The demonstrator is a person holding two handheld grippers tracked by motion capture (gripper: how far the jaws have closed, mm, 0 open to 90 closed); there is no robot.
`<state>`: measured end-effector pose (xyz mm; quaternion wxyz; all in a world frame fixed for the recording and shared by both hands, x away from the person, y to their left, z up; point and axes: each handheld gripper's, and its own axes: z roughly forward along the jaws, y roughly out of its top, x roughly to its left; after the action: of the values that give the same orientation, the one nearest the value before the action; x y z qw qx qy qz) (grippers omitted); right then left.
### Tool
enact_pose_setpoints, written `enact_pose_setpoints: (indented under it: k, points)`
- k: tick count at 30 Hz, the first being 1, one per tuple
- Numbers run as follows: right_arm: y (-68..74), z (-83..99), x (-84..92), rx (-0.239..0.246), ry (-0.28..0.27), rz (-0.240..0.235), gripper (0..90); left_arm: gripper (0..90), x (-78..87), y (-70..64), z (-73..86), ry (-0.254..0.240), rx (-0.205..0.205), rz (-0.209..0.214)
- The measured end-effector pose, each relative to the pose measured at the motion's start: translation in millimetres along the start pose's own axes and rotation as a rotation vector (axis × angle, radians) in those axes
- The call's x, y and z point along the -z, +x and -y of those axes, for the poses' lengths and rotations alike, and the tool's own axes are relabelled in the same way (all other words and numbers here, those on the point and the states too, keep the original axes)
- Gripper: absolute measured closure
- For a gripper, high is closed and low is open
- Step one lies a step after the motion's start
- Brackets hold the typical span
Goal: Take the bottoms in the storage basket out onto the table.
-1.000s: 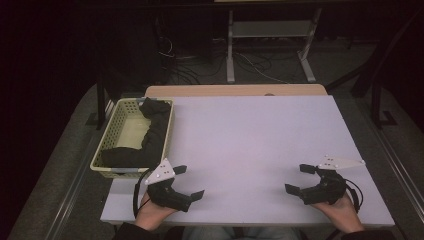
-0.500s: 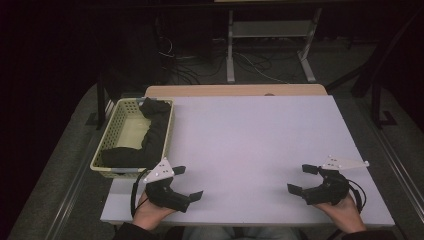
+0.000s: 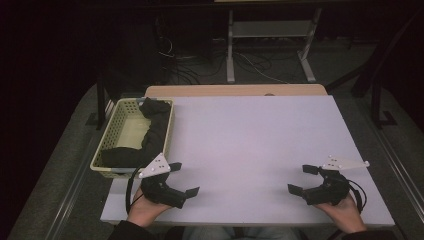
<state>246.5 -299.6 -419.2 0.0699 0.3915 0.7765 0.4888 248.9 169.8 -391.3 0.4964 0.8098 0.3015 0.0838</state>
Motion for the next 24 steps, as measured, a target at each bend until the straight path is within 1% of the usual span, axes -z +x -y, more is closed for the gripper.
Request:
enact_pose_setpoints:
  k: [6, 11, 24]
  points:
    - [-0.1, 0.2, 0.1, 0.002, 0.000, 0.003, 0.1, 0.0, 7.3, 2.3, -7.8, 0.014, -0.008, -0.010]
    - [-0.6, 0.6, 1.3, -0.005, -0.007, 0.006, 0.1, 0.0, 14.7, 3.4, -12.4, 0.022, -0.011, -0.024]
    - [-1.0, 0.9, 2.0, -0.007, -0.007, 0.010, 0.1, 0.0, 28.7, 13.0, -19.8, 0.052, 0.001, -0.044]
